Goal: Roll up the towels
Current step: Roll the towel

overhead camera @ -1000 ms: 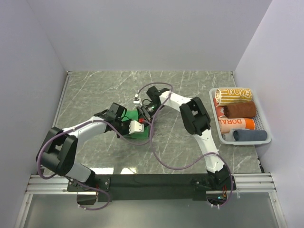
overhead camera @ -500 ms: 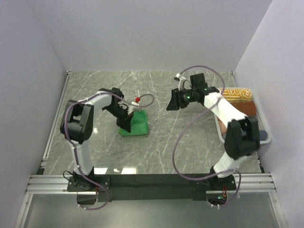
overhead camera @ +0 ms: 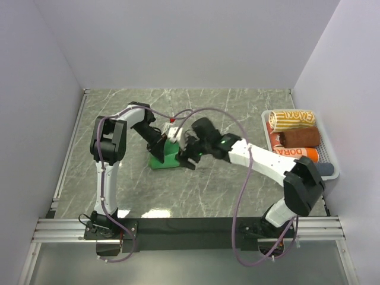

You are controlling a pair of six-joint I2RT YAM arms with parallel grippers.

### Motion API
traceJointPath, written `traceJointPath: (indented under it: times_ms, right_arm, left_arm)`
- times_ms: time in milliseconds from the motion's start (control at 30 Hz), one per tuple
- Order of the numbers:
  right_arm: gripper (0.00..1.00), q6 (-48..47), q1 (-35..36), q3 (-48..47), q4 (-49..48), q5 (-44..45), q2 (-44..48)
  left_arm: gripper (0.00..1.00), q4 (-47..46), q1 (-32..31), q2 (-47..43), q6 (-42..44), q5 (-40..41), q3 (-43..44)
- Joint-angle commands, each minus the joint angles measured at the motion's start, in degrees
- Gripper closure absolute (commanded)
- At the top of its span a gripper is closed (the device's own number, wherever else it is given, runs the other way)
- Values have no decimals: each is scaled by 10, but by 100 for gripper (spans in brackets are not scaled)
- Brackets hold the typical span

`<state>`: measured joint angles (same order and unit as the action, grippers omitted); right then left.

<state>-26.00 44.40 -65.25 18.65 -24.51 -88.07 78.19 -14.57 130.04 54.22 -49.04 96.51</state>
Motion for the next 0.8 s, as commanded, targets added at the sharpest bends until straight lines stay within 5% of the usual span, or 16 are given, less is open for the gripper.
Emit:
traceJointPath:
  times_ms: [0, 400, 500, 600, 767]
  right_arm:
    - [22, -103, 39, -15, -62, 67, -45]
    - [28, -153, 59, -96, -75, 48, -232]
    - [52, -154, 52, -120, -28, 23, -265]
    - [98, -140, 44, -132, 28, -20, -272]
    - [100, -121, 43, -139, 132, -83, -285]
  left_arm:
    - [99, -54, -6, 59, 22, 106, -22]
    - [99, -78, -5, 51, 11, 119, -38]
    - [98, -86, -4, 44, 9, 113, -44]
    - [90, -103, 7, 27, -3, 84, -51]
    - [71, -181, 51, -36, -56, 11, -81]
